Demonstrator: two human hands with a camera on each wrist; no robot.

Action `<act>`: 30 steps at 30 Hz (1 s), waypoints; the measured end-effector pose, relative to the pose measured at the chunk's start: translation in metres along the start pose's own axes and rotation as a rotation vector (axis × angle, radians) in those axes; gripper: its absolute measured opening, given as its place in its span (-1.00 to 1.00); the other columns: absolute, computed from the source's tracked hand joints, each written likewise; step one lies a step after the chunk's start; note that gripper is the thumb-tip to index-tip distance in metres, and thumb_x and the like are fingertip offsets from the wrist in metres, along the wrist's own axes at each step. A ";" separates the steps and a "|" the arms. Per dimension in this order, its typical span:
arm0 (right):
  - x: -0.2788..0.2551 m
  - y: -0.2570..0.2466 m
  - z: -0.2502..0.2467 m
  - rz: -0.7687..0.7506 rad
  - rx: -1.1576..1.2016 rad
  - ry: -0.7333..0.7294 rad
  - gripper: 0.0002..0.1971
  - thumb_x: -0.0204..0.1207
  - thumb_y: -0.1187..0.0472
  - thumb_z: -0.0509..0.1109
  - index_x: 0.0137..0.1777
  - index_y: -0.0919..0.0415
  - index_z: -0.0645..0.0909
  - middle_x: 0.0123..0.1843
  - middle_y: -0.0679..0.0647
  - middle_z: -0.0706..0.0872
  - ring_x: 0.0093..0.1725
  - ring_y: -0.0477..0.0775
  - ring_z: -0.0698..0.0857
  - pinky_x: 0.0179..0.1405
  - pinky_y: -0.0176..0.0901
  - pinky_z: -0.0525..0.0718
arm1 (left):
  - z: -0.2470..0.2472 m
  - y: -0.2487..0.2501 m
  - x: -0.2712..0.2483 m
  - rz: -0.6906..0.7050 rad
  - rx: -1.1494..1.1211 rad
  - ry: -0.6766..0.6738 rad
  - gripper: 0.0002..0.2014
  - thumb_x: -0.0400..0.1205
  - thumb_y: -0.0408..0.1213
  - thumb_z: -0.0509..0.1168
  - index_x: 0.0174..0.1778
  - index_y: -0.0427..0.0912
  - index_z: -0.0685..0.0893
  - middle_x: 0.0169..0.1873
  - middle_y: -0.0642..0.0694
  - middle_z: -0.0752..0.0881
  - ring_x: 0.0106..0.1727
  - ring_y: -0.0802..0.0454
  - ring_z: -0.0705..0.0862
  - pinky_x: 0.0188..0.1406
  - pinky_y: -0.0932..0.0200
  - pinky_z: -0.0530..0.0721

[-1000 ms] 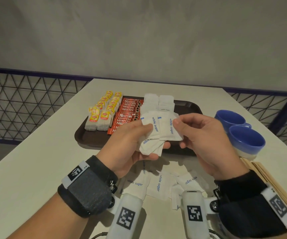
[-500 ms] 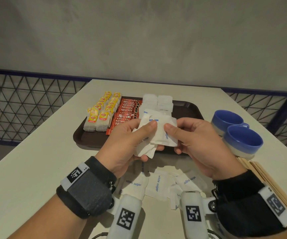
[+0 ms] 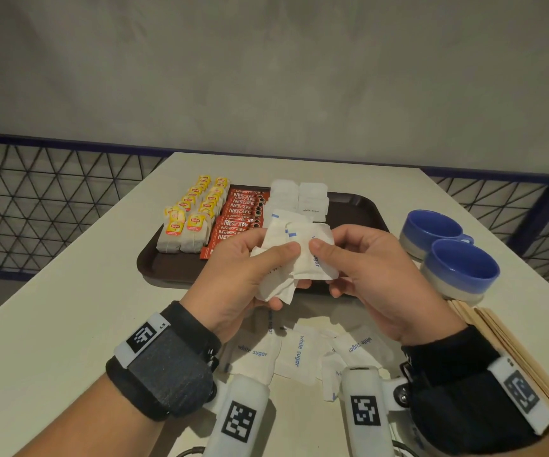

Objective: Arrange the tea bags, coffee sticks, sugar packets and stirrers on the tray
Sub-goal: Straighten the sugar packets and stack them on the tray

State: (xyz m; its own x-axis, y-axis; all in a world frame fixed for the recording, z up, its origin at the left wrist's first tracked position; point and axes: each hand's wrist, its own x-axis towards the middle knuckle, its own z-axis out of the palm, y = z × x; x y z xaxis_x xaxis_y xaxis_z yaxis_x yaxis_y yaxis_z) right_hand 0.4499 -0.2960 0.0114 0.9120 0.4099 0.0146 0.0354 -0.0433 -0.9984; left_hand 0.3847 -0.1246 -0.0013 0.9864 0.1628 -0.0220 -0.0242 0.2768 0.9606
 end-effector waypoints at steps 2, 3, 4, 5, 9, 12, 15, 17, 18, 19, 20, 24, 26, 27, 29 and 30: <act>0.000 0.001 0.000 -0.009 0.003 0.001 -0.83 0.58 0.18 0.56 -0.06 0.31 0.76 0.00 0.50 0.74 -0.21 0.25 0.61 -0.44 -0.12 0.60 | 0.000 0.000 0.000 0.015 0.009 -0.001 -0.69 0.58 -0.27 0.50 0.26 -0.09 0.78 0.08 -0.21 0.86 -0.18 -0.07 0.80 -0.64 0.24 0.58; 0.000 0.001 0.000 -0.011 0.006 0.000 -0.83 0.58 0.18 0.56 -0.07 0.31 0.76 -0.06 0.47 0.74 -0.21 0.25 0.60 -0.45 -0.13 0.59 | 0.000 0.000 0.000 0.020 0.013 -0.002 -0.67 0.57 -0.29 0.51 0.27 -0.09 0.77 0.10 -0.19 0.86 -0.14 -0.09 0.80 -0.63 0.23 0.58; 0.000 0.002 0.001 -0.013 0.010 -0.001 -0.83 0.58 0.17 0.56 -0.08 0.30 0.76 -0.11 0.41 0.74 -0.23 0.24 0.59 -0.45 -0.14 0.59 | 0.000 -0.001 0.001 0.025 0.017 -0.002 -0.65 0.56 -0.31 0.52 0.28 -0.09 0.77 0.11 -0.18 0.85 -0.11 -0.10 0.79 -0.63 0.23 0.58; 0.000 0.002 0.001 -0.015 0.015 -0.001 -0.83 0.58 0.17 0.56 -0.07 0.31 0.76 -0.15 0.33 0.73 -0.24 0.22 0.59 -0.45 -0.14 0.59 | 0.000 -0.001 0.001 0.028 0.021 0.002 -0.64 0.57 -0.33 0.52 0.29 -0.09 0.76 0.12 -0.17 0.86 -0.11 -0.10 0.80 -0.62 0.23 0.58; 0.000 0.000 0.001 -0.003 0.017 -0.021 -0.83 0.57 0.15 0.56 0.01 0.26 0.80 -0.14 0.18 0.77 -0.30 0.06 0.62 -0.41 -0.12 0.63 | -0.001 -0.001 0.000 0.025 -0.013 0.017 -0.68 0.62 -0.34 0.47 0.30 -0.12 0.73 0.06 -0.18 0.87 -0.19 -0.07 0.84 -0.63 0.25 0.58; 0.000 0.000 0.002 -0.001 0.008 -0.040 -0.90 0.58 0.24 0.55 0.01 0.26 0.80 -0.17 0.20 0.78 -0.30 0.05 0.64 -0.40 -0.12 0.64 | -0.001 0.000 0.000 0.008 -0.004 0.014 -0.72 0.65 -0.28 0.45 0.28 -0.11 0.72 0.04 -0.19 0.88 -0.16 -0.10 0.85 -0.63 0.24 0.57; -0.001 -0.001 0.001 0.013 0.006 -0.026 -0.92 0.58 0.28 0.54 -0.02 0.30 0.79 -0.18 0.23 0.80 -0.28 0.08 0.63 -0.40 -0.11 0.63 | -0.001 -0.001 0.001 -0.002 0.053 0.025 -0.71 0.62 -0.14 0.48 0.26 -0.04 0.76 0.07 -0.16 0.87 -0.12 -0.08 0.81 -0.59 0.19 0.60; -0.002 -0.002 0.002 0.020 0.004 -0.029 -0.93 0.58 0.29 0.53 -0.06 0.30 0.78 -0.07 0.33 0.82 -0.26 0.10 0.63 -0.39 -0.09 0.63 | -0.001 -0.001 0.001 0.000 0.056 0.043 -0.69 0.57 -0.11 0.51 0.24 -0.01 0.79 0.11 -0.13 0.85 -0.10 -0.04 0.77 -0.58 0.20 0.60; -0.002 -0.003 0.003 0.022 0.004 -0.029 -0.94 0.58 0.29 0.53 -0.07 0.28 0.78 -0.01 0.37 0.81 -0.24 0.11 0.63 -0.38 -0.09 0.63 | 0.000 -0.001 0.001 0.007 0.045 0.052 -0.68 0.57 -0.14 0.52 0.24 0.00 0.79 0.13 -0.11 0.85 -0.09 -0.03 0.76 -0.58 0.21 0.60; -0.002 -0.003 0.003 0.025 0.006 -0.028 -0.94 0.58 0.28 0.53 -0.07 0.27 0.77 0.04 0.39 0.80 -0.23 0.11 0.64 -0.37 -0.10 0.64 | 0.000 0.000 0.001 0.018 0.031 0.061 -0.68 0.57 -0.17 0.52 0.26 -0.01 0.78 0.14 -0.09 0.85 -0.09 -0.01 0.75 -0.59 0.22 0.59; -0.002 -0.004 0.003 0.027 0.011 -0.026 -0.93 0.59 0.26 0.53 -0.05 0.27 0.77 0.06 0.40 0.79 -0.23 0.11 0.66 -0.36 -0.10 0.66 | 0.001 0.000 0.001 0.031 0.019 0.072 -0.68 0.58 -0.21 0.52 0.27 -0.02 0.77 0.15 -0.07 0.85 -0.10 0.01 0.75 -0.59 0.23 0.59; -0.004 -0.004 0.005 0.036 0.008 -0.065 -0.86 0.62 0.19 0.52 0.10 0.21 0.79 0.08 0.24 0.85 -0.14 0.07 0.76 -0.25 -0.08 0.75 | 0.002 0.002 0.000 0.066 -0.002 0.099 -0.70 0.61 -0.26 0.48 0.27 -0.05 0.76 0.10 -0.06 0.87 -0.18 0.06 0.78 -0.61 0.25 0.60; -0.004 -0.005 0.006 0.033 0.012 -0.060 -0.86 0.63 0.21 0.50 0.11 0.24 0.78 0.07 0.21 0.87 -0.09 0.10 0.80 -0.24 -0.08 0.75 | 0.003 0.003 -0.001 0.053 -0.005 0.094 -0.71 0.63 -0.23 0.46 0.28 -0.05 0.76 0.09 -0.06 0.87 -0.18 0.05 0.79 -0.60 0.24 0.61; -0.005 -0.007 0.006 0.034 0.033 -0.040 -0.86 0.64 0.24 0.49 0.11 0.28 0.76 0.07 0.22 0.87 -0.08 0.12 0.82 -0.25 -0.09 0.76 | 0.003 0.003 -0.001 0.038 -0.017 0.091 -0.72 0.65 -0.21 0.45 0.28 -0.06 0.75 0.08 -0.08 0.87 -0.16 0.01 0.81 -0.60 0.24 0.62; -0.005 -0.014 0.003 0.042 0.128 0.028 -0.86 0.66 0.28 0.45 0.13 0.33 0.73 0.07 0.25 0.87 -0.11 0.11 0.83 -0.25 -0.11 0.79 | 0.003 0.005 -0.002 0.006 -0.057 0.085 -0.75 0.71 -0.21 0.38 0.31 -0.09 0.73 0.07 -0.14 0.87 -0.08 -0.13 0.86 -0.60 0.25 0.63; -0.005 -0.019 0.000 0.046 0.184 0.063 -0.86 0.67 0.29 0.42 0.15 0.33 0.71 0.06 0.23 0.87 -0.13 0.09 0.83 -0.25 -0.12 0.80 | 0.002 0.006 -0.002 -0.003 -0.069 0.088 -0.75 0.74 -0.23 0.34 0.33 -0.11 0.70 0.07 -0.14 0.87 -0.02 -0.17 0.87 -0.59 0.25 0.64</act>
State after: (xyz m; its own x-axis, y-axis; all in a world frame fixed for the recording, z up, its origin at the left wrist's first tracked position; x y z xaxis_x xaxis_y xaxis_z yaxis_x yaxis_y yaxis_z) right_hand 0.4448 -0.2967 0.0306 0.9348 0.3536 -0.0334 -0.0765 0.1087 -0.9911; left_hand 0.3831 -0.1245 0.0051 0.9686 0.2433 -0.0520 -0.0354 0.3417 0.9391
